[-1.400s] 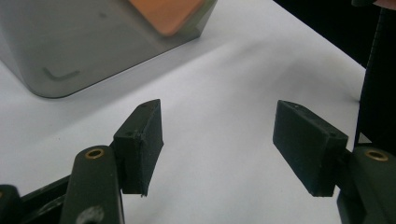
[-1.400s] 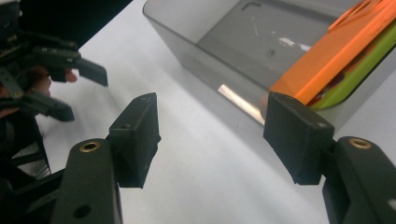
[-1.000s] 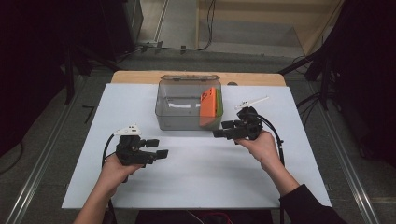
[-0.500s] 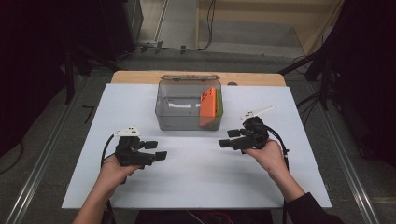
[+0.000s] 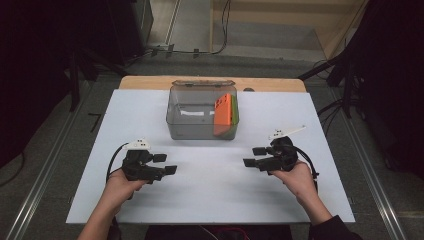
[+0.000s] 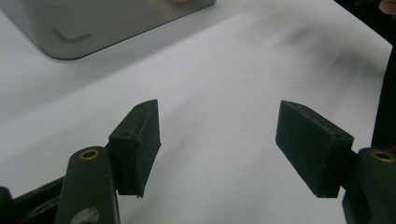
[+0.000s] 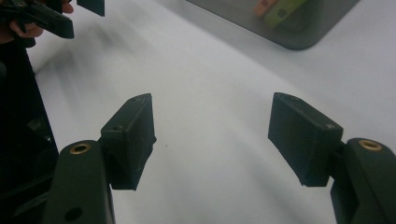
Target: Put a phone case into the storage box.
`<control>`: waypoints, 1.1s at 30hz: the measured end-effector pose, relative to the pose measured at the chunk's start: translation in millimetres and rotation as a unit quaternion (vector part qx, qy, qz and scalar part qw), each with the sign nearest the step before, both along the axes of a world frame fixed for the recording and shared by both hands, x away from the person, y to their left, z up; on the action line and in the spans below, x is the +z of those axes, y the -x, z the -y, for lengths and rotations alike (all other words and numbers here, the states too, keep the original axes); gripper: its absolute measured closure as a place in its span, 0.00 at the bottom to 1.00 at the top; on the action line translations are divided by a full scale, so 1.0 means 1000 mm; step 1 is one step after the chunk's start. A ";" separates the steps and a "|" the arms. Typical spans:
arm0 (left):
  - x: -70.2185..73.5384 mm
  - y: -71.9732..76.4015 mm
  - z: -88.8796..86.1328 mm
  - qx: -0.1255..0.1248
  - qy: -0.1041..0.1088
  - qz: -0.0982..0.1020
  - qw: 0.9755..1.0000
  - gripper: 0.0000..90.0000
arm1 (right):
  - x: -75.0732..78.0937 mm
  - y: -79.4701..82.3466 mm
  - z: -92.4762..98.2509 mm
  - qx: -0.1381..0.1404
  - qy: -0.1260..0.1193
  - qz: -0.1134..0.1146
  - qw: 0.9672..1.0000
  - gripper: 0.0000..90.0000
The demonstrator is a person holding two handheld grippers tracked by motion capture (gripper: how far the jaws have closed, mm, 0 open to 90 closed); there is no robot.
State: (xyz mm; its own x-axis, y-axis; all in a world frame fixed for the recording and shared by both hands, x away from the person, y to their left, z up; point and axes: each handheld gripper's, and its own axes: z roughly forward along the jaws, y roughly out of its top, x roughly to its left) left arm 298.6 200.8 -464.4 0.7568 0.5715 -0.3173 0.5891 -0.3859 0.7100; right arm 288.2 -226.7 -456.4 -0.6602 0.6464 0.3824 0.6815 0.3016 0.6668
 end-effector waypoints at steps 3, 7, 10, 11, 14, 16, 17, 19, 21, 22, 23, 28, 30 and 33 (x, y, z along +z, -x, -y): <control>-0.001 0.002 -0.001 -0.002 -0.006 0.002 1.000 0.35 | -0.004 0.006 0.004 -0.003 -0.004 -0.002 1.000 0.33; -0.002 0.006 -0.001 -0.003 -0.003 0.002 1.000 0.35 | -0.011 0.014 0.009 -0.008 0.001 -0.003 1.000 0.32; -0.003 0.008 0.000 -0.003 -0.003 0.004 1.000 0.35 | -0.013 0.017 0.013 -0.012 -0.001 -0.003 1.000 0.32; -0.003 0.008 0.000 -0.003 -0.001 0.004 1.000 0.35 | -0.014 0.018 0.015 -0.014 -0.002 -0.002 1.000 0.32; -0.003 0.010 0.001 -0.003 -0.003 0.005 1.000 0.35 | -0.016 0.022 0.019 -0.016 0.001 0.000 1.000 0.32; -0.004 0.011 0.001 -0.003 -0.001 0.005 1.000 0.35 | -0.018 0.024 0.021 -0.018 0.003 0.000 1.000 0.32; -0.004 0.012 0.000 -0.003 -0.001 0.006 1.000 0.35 | -0.018 0.025 0.023 -0.019 0.004 -0.001 1.000 0.32; -0.004 0.013 0.000 -0.003 -0.002 0.008 1.000 0.35 | -0.021 0.028 0.026 -0.020 0.005 -0.001 1.000 0.32; -0.005 0.015 0.000 -0.004 0.002 0.007 1.000 0.35 | -0.022 0.030 0.030 -0.023 0.001 0.000 1.000 0.32; -0.006 0.015 0.000 -0.004 -0.001 0.007 1.000 0.35 | -0.022 0.031 0.032 -0.026 0.000 0.000 1.000 0.32; -0.006 0.016 0.000 -0.005 -0.002 0.006 1.000 0.35 | -0.023 0.033 0.034 -0.029 0.000 -0.001 1.000 0.32; -0.008 0.018 0.000 -0.005 -0.003 0.006 1.000 0.35 | -0.028 0.037 0.042 -0.038 -0.006 0.003 0.999 0.32; -0.009 0.019 -0.001 -0.003 -0.003 0.007 1.000 0.35 | -0.030 0.038 0.044 -0.041 -0.004 0.003 0.999 0.32; -0.010 0.019 -0.003 -0.001 -0.004 0.007 1.000 0.35 | -0.033 0.039 0.046 -0.045 -0.002 0.000 0.999 0.31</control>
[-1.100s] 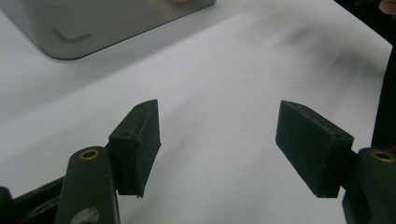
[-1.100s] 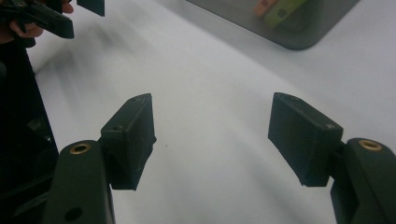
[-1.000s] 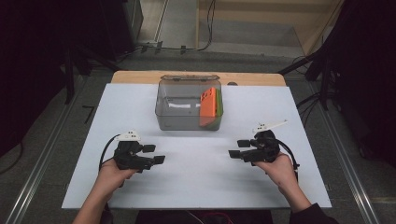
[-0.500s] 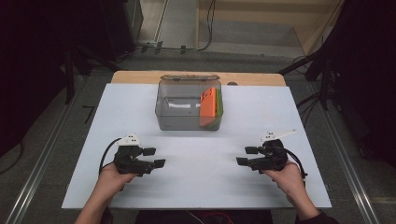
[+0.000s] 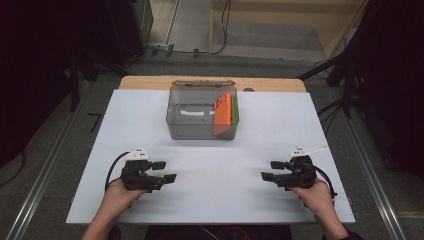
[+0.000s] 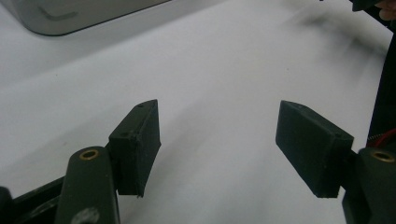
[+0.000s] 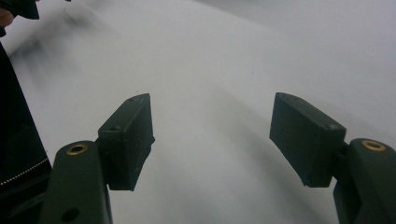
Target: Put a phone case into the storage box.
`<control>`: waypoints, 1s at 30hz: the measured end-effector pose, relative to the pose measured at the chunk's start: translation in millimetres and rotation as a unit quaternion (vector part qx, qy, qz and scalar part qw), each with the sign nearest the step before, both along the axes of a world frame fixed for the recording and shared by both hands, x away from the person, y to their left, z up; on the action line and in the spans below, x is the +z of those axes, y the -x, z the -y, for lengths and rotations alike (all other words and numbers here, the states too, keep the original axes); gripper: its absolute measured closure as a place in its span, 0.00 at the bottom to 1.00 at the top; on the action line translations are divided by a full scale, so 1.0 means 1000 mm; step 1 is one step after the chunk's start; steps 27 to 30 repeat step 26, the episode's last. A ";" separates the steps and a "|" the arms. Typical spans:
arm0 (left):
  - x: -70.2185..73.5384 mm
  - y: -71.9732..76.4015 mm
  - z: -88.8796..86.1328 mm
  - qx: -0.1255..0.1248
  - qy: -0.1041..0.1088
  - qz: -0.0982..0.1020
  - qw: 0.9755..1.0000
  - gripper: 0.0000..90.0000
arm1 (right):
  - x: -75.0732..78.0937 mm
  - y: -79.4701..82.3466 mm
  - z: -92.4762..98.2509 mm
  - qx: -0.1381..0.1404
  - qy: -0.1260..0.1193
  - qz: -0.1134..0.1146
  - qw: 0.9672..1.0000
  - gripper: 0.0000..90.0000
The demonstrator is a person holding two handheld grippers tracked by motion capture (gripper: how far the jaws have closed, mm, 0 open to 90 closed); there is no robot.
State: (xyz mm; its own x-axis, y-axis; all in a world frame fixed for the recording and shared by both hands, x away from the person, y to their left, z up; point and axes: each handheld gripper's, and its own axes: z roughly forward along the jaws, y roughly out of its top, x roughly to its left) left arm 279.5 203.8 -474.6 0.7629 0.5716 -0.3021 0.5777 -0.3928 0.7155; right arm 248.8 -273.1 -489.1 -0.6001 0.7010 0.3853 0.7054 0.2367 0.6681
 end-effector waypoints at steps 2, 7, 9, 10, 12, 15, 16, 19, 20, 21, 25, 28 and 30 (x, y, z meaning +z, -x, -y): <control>-0.001 -0.001 0.000 0.000 -0.003 0.000 1.000 0.35 | 0.000 0.000 0.001 -0.002 -0.003 0.004 1.000 0.31; -0.003 -0.001 0.000 -0.001 -0.006 -0.002 1.000 0.35 | -0.001 -0.002 0.000 -0.002 -0.001 0.003 1.000 0.31; -0.003 -0.001 0.000 -0.004 -0.005 -0.002 1.000 0.35 | -0.002 -0.002 0.000 0.000 -0.003 0.004 1.000 0.31; -0.003 -0.001 0.001 -0.005 -0.008 -0.002 1.000 0.35 | -0.002 -0.002 0.000 0.000 -0.003 0.003 1.000 0.31; -0.003 -0.001 0.001 -0.006 -0.009 -0.002 1.000 0.35 | -0.002 -0.002 0.000 0.001 -0.004 0.003 1.000 0.31; -0.003 -0.001 0.001 -0.007 -0.008 -0.002 1.000 0.35 | -0.002 -0.002 0.000 -0.002 -0.006 0.005 1.000 0.31; -0.003 -0.001 0.001 -0.007 -0.008 -0.002 1.000 0.35 | -0.001 -0.002 0.000 -0.003 -0.004 0.006 1.000 0.31; -0.003 -0.001 0.001 -0.009 -0.009 -0.004 1.000 0.35 | -0.001 -0.002 0.000 -0.003 -0.005 0.007 1.000 0.31; -0.004 -0.001 0.001 -0.010 -0.009 -0.003 1.000 0.35 | -0.001 -0.002 0.000 -0.002 -0.005 0.007 1.000 0.31; -0.004 -0.001 0.001 -0.010 -0.009 -0.004 1.000 0.35 | -0.001 -0.002 0.000 -0.003 -0.004 0.007 1.000 0.31; -0.004 -0.001 0.002 -0.011 -0.011 -0.006 1.000 0.35 | -0.001 -0.001 0.000 -0.002 -0.006 0.006 1.000 0.30; -0.004 -0.001 0.001 -0.011 -0.012 -0.005 1.000 0.35 | -0.001 -0.001 0.001 -0.002 -0.007 0.007 1.000 0.30; -0.004 -0.001 0.001 -0.011 -0.012 -0.005 1.000 0.35 | -0.001 -0.001 0.001 -0.002 -0.007 0.007 1.000 0.30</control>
